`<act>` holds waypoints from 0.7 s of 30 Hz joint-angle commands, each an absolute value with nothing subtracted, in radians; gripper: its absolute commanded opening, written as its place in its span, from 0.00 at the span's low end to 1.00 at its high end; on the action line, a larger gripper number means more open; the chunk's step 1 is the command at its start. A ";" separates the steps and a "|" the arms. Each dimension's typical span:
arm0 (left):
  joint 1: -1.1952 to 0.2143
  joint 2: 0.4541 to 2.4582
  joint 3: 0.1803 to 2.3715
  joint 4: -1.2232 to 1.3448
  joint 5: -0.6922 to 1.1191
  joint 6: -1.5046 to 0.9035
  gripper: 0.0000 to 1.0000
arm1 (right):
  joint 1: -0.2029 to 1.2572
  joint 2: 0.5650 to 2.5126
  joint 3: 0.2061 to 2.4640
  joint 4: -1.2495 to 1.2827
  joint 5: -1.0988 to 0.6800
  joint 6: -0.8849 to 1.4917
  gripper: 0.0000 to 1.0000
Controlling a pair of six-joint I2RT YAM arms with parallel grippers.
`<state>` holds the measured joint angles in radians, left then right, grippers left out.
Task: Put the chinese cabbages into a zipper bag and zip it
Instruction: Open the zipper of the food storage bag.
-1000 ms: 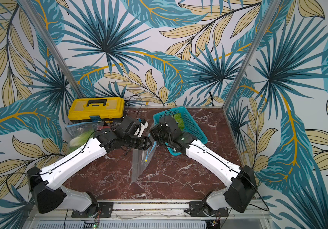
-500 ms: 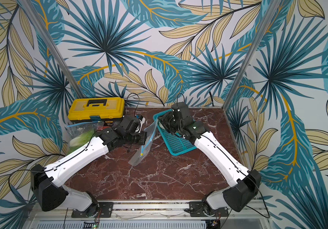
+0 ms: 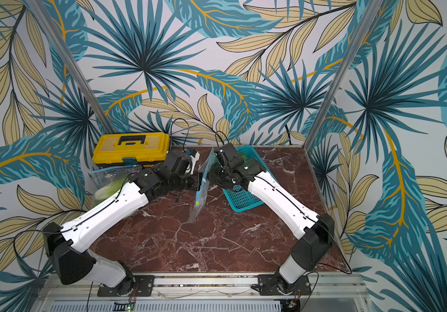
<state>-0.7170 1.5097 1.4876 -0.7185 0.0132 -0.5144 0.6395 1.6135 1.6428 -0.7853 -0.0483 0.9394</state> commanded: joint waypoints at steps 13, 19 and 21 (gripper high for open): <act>-0.716 1.523 1.506 -0.711 0.021 -0.506 0.00 | 0.639 1.650 1.674 -0.755 -0.001 0.891 0.52; -0.627 1.462 1.499 -0.746 -0.012 -0.500 0.00 | 0.557 1.608 1.491 -0.712 0.031 0.841 0.32; -0.610 1.464 1.505 -0.758 -0.017 -0.488 0.00 | 0.559 1.623 1.519 -0.760 0.058 0.768 0.30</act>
